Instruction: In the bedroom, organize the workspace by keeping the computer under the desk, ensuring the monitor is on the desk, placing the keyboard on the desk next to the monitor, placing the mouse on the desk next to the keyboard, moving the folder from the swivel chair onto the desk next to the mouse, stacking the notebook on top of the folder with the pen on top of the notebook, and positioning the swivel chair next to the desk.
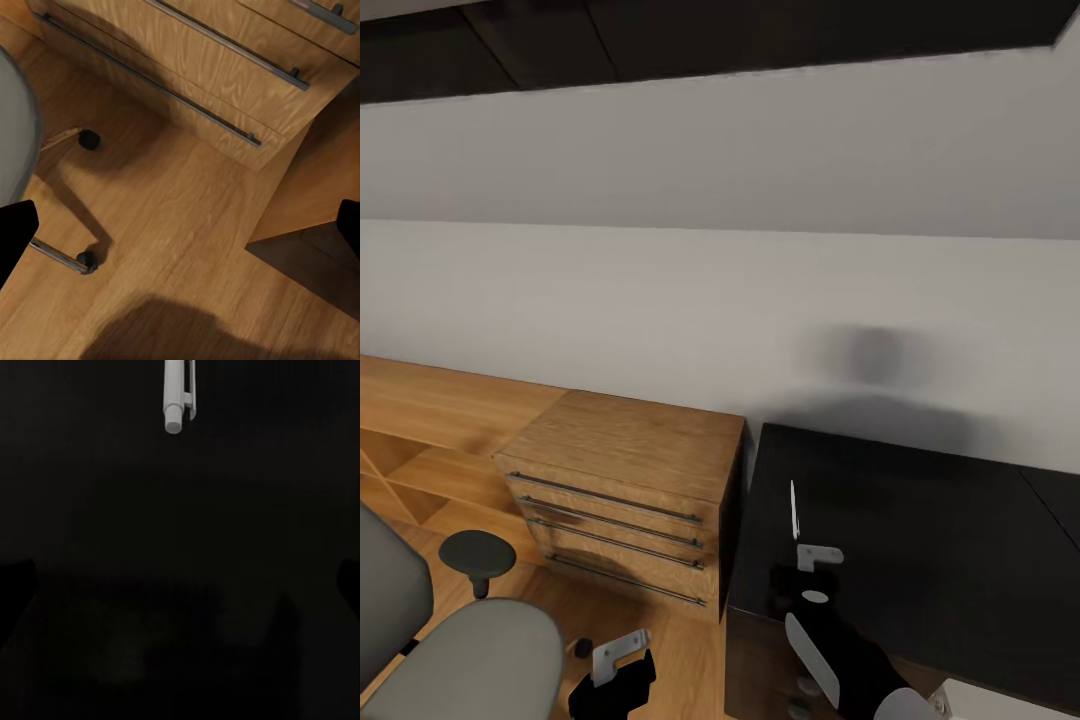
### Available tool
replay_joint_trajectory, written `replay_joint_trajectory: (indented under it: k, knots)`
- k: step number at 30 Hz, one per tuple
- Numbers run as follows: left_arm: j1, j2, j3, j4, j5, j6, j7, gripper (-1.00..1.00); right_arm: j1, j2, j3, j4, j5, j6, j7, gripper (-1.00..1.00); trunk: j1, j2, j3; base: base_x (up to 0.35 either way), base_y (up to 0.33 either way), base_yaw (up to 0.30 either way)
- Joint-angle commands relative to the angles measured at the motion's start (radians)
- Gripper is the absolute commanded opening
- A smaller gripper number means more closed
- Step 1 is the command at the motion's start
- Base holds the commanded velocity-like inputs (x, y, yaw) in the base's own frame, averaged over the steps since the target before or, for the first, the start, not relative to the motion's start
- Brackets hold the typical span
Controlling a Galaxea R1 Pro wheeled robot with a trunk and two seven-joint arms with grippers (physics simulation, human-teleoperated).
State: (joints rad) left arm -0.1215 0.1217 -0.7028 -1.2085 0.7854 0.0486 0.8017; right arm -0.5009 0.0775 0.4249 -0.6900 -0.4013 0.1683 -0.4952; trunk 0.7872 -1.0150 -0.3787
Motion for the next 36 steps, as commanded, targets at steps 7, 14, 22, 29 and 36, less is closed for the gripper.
replay_joint_trajectory:
  k: [7,14,22,29,36]
  knots:
    - [-0.001,0.001,-0.008,-0.005,0.001,0.004,0.008,1.0,-0.001,-0.001,0.005,-0.002,-0.004,0.005,-0.008,1.0,0.0,-0.001,-0.001,0.267,0.0,0.0]
    - [-0.001,0.001,-0.012,-0.005,-0.001,0.004,0.008,1.0,-0.001,-0.001,0.005,-0.002,-0.004,0.005,-0.008,1.0,0.0,-0.001,-0.001,0.257,-0.084,0.0]
    - [-0.001,0.001,-0.011,-0.005,-0.001,0.005,0.008,1.0,-0.001,-0.001,0.006,-0.002,-0.004,0.006,-0.008,1.0,0.0,-0.001,-0.001,0.048,-0.038,0.0]
    - [-0.001,0.001,-0.01,-0.005,-0.001,0.005,0.008,1.0,-0.001,0.001,0.008,-0.002,-0.004,0.005,-0.008,1.0,0.0,-0.001,-0.001,0.002,-0.002,0.0]
    - [-0.001,0.001,-0.01,-0.005,0.0,0.005,0.008,1.0,-0.001,-0.001,0.009,-0.002,-0.004,0.005,-0.008,1.0,0.0,-0.001,-0.001,0.002,0.0,0.0]
